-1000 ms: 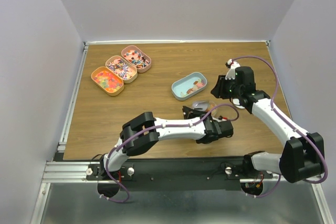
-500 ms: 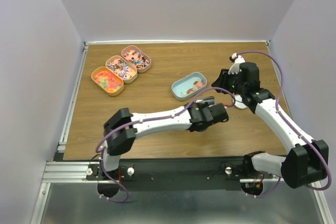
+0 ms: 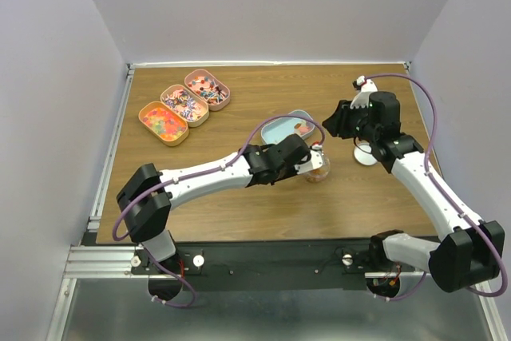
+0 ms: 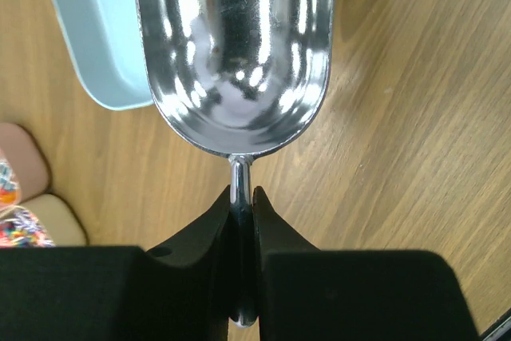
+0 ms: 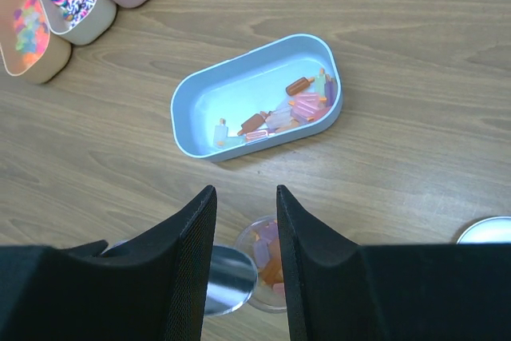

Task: Pack the candies
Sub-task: Place the spatula at the center of the board.

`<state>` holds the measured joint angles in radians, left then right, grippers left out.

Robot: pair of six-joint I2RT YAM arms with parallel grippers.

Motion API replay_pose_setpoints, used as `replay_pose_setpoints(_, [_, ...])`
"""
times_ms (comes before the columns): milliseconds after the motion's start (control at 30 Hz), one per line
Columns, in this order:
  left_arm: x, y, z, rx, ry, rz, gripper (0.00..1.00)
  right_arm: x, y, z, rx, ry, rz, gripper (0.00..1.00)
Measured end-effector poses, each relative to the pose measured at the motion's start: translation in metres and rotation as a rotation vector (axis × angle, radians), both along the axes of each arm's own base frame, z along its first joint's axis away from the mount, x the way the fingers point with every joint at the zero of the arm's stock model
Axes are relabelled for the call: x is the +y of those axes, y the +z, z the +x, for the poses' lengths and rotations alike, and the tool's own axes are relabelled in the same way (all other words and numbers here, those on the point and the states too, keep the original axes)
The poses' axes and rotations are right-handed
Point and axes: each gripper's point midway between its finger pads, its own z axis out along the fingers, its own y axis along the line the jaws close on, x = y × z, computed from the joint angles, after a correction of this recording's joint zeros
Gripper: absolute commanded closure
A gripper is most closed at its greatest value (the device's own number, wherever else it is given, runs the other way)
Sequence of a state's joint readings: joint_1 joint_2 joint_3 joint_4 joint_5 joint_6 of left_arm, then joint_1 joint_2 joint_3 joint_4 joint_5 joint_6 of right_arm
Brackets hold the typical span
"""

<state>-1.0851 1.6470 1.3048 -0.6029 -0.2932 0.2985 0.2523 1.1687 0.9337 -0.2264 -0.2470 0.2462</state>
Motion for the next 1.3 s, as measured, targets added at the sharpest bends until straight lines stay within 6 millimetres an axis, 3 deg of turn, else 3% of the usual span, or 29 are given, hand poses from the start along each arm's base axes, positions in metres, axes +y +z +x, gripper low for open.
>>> replay_pose_setpoints(133, [0.011, -0.021, 0.004, 0.069, 0.015, -0.016, 1.00, 0.003, 0.000, -0.001, 0.004, 0.016, 0.005, 0.57])
replay_pose_setpoints(400, [0.013, -0.025, 0.022, 0.106, 0.063, -0.102, 1.00, 0.026, -0.014, -0.012, 0.075, 0.154, 0.060, 0.57])
replay_pose_setpoints(533, [0.026, -0.038, 0.023, 0.133, 0.113, -0.115, 1.00, 0.030, -0.015, -0.015, 0.082, 0.189, 0.072, 0.57])
replay_pose_setpoints(700, [0.050, -0.073, -0.004, 0.230, 0.149, -0.083, 1.00, 0.032, -0.019, -0.015, 0.096, 0.200, 0.076, 0.57])
replay_pose_setpoints(833, [0.056, -0.085, -0.019, 0.278, 0.152, -0.080, 1.00, 0.033, -0.029, -0.015, 0.125, 0.202, 0.072, 0.57])
replay_pose_setpoints(1033, [0.041, -0.087, -0.037, 0.290, 0.089, -0.067, 1.00, 0.032, -0.041, -0.017, 0.153, 0.203, 0.063, 0.57])
replay_pose_setpoints(1200, [0.027, -0.106, -0.057, 0.307, 0.031, 0.009, 1.00, 0.031, -0.049, -0.020, 0.168, 0.202, 0.055, 0.57])
replay_pose_setpoints(1300, [0.027, -0.109, -0.058, 0.308, 0.030, 0.019, 0.83, 0.029, -0.053, -0.021, 0.171, 0.201, 0.048, 0.57])
